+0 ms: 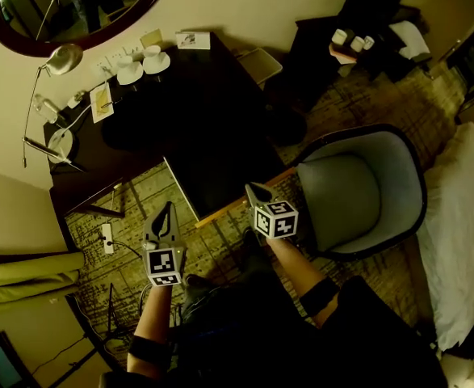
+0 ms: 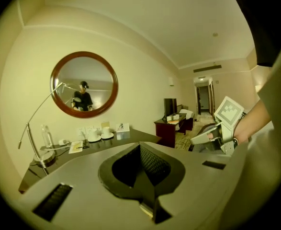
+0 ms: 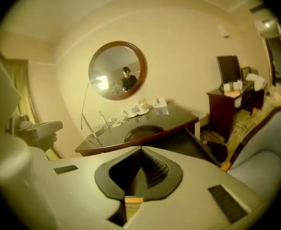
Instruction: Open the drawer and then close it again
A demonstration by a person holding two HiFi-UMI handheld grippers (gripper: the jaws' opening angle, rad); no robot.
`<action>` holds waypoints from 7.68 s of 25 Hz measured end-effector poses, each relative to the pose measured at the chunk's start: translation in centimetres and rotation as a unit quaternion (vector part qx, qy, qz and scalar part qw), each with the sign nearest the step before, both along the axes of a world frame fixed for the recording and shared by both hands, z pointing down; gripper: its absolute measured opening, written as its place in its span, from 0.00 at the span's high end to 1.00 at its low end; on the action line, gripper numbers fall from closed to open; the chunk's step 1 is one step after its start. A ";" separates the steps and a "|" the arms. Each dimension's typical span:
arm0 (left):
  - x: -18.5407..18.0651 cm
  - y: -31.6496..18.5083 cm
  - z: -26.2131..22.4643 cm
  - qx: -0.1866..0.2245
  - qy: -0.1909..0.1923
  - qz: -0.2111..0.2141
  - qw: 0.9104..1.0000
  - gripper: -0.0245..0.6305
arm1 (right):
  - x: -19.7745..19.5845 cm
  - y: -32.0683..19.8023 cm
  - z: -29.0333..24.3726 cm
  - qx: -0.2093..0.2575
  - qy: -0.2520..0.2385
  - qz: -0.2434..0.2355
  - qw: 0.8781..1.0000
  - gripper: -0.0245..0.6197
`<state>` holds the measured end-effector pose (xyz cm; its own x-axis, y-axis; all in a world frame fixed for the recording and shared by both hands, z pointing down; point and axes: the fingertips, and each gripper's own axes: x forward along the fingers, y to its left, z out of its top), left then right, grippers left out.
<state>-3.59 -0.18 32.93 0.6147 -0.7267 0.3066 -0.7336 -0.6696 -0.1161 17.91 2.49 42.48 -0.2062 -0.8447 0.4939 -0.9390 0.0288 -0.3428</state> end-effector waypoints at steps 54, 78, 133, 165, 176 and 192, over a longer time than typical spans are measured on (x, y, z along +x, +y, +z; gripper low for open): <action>-27.1 -10.4 19.6 -0.231 0.449 -0.326 0.799 0.79 | -37.2 -11.4 5.7 0.054 0.130 -0.411 0.901 0.96; -30.0 -24.8 39.0 -0.275 0.591 -0.318 0.688 0.65 | -42.0 -20.3 23.2 0.002 0.131 -0.347 0.929 0.96; -28.9 -5.6 39.1 -0.263 0.617 -0.364 0.646 0.89 | -39.9 -7.3 21.2 -0.047 0.096 -0.408 0.907 0.96; -29.5 7.7 39.1 -0.275 0.606 -0.424 0.614 0.96 | -38.6 -2.7 18.9 -0.068 0.109 -0.442 0.888 0.96; -31.2 10.0 29.6 -0.269 0.528 -0.382 0.709 0.96 | -39.2 -3.1 14.2 -0.048 0.109 -0.443 0.888 0.96; -27.9 8.6 7.1 -0.158 0.222 -0.302 0.914 0.96 | -36.2 -2.6 0.1 0.036 0.075 -0.442 0.893 0.96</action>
